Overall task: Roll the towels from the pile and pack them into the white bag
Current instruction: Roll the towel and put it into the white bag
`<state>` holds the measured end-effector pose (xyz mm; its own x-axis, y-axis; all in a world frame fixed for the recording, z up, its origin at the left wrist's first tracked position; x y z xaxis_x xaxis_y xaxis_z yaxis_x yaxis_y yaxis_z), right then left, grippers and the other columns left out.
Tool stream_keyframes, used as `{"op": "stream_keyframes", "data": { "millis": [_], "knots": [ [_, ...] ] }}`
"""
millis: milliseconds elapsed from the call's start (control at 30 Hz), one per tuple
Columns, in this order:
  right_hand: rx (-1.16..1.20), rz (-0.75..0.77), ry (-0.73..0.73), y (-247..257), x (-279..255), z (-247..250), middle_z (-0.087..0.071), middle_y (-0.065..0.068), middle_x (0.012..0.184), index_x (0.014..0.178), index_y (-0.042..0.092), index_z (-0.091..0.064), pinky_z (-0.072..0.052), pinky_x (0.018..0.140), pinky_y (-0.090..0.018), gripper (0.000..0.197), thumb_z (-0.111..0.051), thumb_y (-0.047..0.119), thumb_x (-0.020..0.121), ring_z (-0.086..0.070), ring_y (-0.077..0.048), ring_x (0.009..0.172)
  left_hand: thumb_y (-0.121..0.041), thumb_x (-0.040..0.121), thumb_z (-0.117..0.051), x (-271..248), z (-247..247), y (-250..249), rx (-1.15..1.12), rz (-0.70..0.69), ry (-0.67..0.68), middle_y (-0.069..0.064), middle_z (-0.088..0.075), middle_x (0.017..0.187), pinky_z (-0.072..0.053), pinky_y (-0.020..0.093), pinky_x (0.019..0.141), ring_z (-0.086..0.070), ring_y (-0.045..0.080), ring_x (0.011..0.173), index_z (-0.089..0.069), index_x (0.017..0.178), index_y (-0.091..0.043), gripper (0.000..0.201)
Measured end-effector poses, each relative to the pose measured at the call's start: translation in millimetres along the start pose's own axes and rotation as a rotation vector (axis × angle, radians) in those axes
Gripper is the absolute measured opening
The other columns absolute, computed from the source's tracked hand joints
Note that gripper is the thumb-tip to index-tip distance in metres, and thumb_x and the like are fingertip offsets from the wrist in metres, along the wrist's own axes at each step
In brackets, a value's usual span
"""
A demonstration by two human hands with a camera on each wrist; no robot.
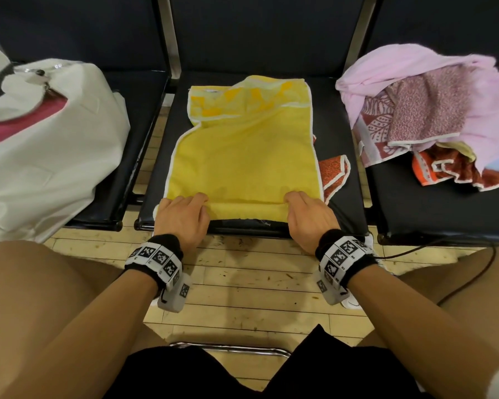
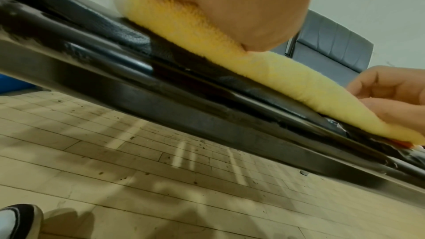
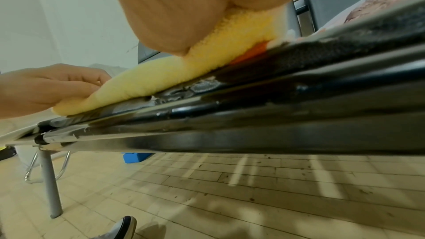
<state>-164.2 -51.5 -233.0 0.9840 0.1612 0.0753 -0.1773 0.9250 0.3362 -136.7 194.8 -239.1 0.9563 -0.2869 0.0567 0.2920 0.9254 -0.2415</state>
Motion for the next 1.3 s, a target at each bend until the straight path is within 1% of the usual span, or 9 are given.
{"op": "stream_keyframes", "data": {
  "millis": [67,233,333,433,567,767,967,1133,1300],
  "knots": [
    [-0.007,0.047,-0.088,1.0,-1.0,3.8,-0.063,-0.009,0.096,0.112,0.009,-0.062,-0.047,0.066,-0.04,0.024,-0.057,0.003,0.089,-0.057,-0.035,0.075,-0.034,0.091,-0.031,-0.2,-0.7,0.2,0.005,-0.003,-0.022,0.004,-0.067,0.088,-0.035,0.043,0.08,-0.056,0.03,0.082,-0.063,0.112,-0.014,0.043],
    [-0.105,0.248,-0.225,13.6,-0.7,0.4,-0.067,-0.007,0.096,0.087,0.009,-0.069,-0.033,0.073,-0.036,0.037,-0.07,-0.016,0.059,-0.046,-0.025,0.089,-0.007,0.08,-0.063,-0.9,11.5,-1.6,0.026,-0.035,-0.225,0.007,-0.061,0.104,-0.03,0.046,0.087,-0.049,0.031,0.1,-0.068,0.098,-0.016,0.02],
    [-0.043,0.283,-0.149,15.9,-0.1,-9.5,-0.069,-0.01,0.092,0.085,0.004,-0.072,-0.051,0.07,-0.038,0.031,-0.066,-0.014,0.061,-0.056,-0.03,0.084,0.008,0.076,-0.069,1.6,4.3,-6.1,-0.009,-0.106,-0.182,0.01,-0.066,0.095,-0.045,0.048,0.075,-0.058,0.037,0.086,-0.07,0.094,-0.009,0.025],
    [0.012,0.234,-0.1,13.8,-2.4,-6.4,-0.069,-0.007,0.097,0.091,0.005,-0.072,-0.052,0.076,-0.041,0.024,-0.054,0.011,0.078,-0.059,-0.031,0.085,-0.013,0.087,-0.057,0.4,1.1,-4.2,-0.028,-0.092,-0.139,0.01,-0.068,0.101,-0.048,0.046,0.077,-0.059,0.036,0.091,-0.07,0.103,-0.008,0.021],
    [-0.1,0.205,-0.125,11.0,-6.2,-8.0,-0.069,-0.005,0.101,0.1,0.01,-0.07,-0.046,0.083,-0.039,0.03,-0.073,0.008,0.071,-0.059,-0.028,0.09,-0.036,0.088,-0.049,-2.3,-5.9,-4.9,-0.022,-0.081,-0.07,0.005,-0.066,0.113,-0.045,0.045,0.089,-0.055,0.03,0.105,-0.065,0.115,-0.013,0.039],
    [-0.168,0.119,-0.136,6.2,0.2,1.5,-0.072,-0.004,0.089,0.106,0.011,-0.069,-0.029,0.085,-0.036,0.039,-0.042,0.014,0.08,-0.064,-0.028,0.081,-0.038,0.095,-0.032,1.7,1.1,-3.7,-0.032,-0.025,-0.076,0.006,-0.069,0.097,-0.04,0.045,0.088,-0.057,0.031,0.095,-0.066,0.11,-0.012,0.045],
    [-0.056,0.047,0.015,1.3,-0.8,-7.4,-0.065,-0.004,0.097,0.107,0.013,-0.068,-0.038,0.08,-0.038,0.05,-0.027,0.03,0.084,-0.058,-0.026,0.076,-0.037,0.093,-0.031,-1.4,1.2,-4.4,-0.021,-0.013,-0.069,0.001,-0.065,0.078,-0.034,0.04,0.078,-0.056,0.028,0.073,-0.063,0.105,-0.016,0.04],
    [-0.012,0.102,-0.214,2.3,-2.9,9.4,-0.061,-0.005,0.098,0.103,0.012,-0.067,-0.043,0.077,-0.039,0.025,-0.06,0.005,0.079,-0.055,-0.028,0.087,-0.023,0.088,-0.061,-1.7,11.3,-4.4,0.017,-0.034,-0.234,0.003,-0.061,0.099,-0.029,0.042,0.086,-0.05,0.026,0.094,-0.067,0.1,-0.019,0.014],
    [-0.054,0.238,-0.286,10.5,-4.2,0.9,-0.068,-0.004,0.092,0.086,0.01,-0.071,-0.028,0.073,-0.034,0.047,-0.068,-0.021,0.051,-0.043,-0.022,0.091,-0.007,0.088,-0.066,-0.3,7.7,-10.5,0.012,-0.148,-0.258,0.006,-0.066,0.092,-0.034,0.04,0.074,-0.055,0.032,0.08,-0.069,0.092,-0.014,0.009]
  ]
}}
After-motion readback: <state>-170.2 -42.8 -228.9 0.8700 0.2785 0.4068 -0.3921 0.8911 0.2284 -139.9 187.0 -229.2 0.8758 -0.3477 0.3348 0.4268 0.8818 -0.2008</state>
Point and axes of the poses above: each hand's wrist, its own x-axis towards the middle knuckle, its own z-axis out of the back of the hand, y = z × x, the point moved 9 cm from there along x, towards the middle knuckle
